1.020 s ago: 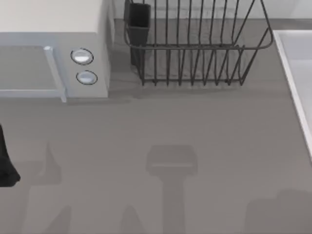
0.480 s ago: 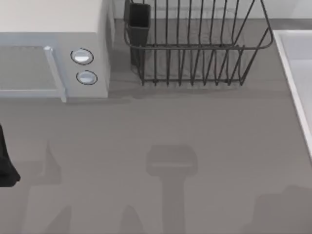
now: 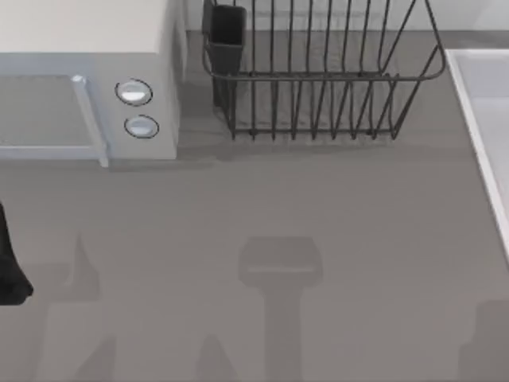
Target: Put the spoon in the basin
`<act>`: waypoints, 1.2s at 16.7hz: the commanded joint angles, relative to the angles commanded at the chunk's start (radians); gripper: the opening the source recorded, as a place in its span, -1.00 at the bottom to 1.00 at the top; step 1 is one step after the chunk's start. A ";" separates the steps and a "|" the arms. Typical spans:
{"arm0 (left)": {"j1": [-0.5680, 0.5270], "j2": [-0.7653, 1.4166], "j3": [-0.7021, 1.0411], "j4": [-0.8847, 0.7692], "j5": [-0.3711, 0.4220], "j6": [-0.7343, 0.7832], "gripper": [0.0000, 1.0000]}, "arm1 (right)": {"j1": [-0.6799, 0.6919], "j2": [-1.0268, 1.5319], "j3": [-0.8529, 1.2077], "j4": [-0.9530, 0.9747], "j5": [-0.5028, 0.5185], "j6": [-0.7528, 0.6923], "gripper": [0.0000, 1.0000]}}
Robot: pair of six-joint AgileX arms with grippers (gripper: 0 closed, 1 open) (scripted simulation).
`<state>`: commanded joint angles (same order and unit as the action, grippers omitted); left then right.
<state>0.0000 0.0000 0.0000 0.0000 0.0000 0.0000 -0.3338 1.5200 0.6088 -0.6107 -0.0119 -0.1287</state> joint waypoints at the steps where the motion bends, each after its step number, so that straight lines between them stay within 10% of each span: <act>1: 0.000 0.000 0.000 0.000 0.000 0.000 1.00 | 0.000 0.017 -0.016 0.031 0.000 0.001 1.00; 7: 0.000 0.000 0.000 0.000 0.000 0.000 1.00 | 0.001 0.034 -0.033 0.061 0.000 0.001 1.00; 20: 0.000 0.000 0.000 0.000 0.000 0.000 1.00 | 0.001 0.034 -0.033 0.061 0.000 0.001 -0.96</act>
<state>0.0000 0.0000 0.0000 0.0000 0.0000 0.0000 -0.3329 1.5537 0.5761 -0.5497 -0.0118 -0.1273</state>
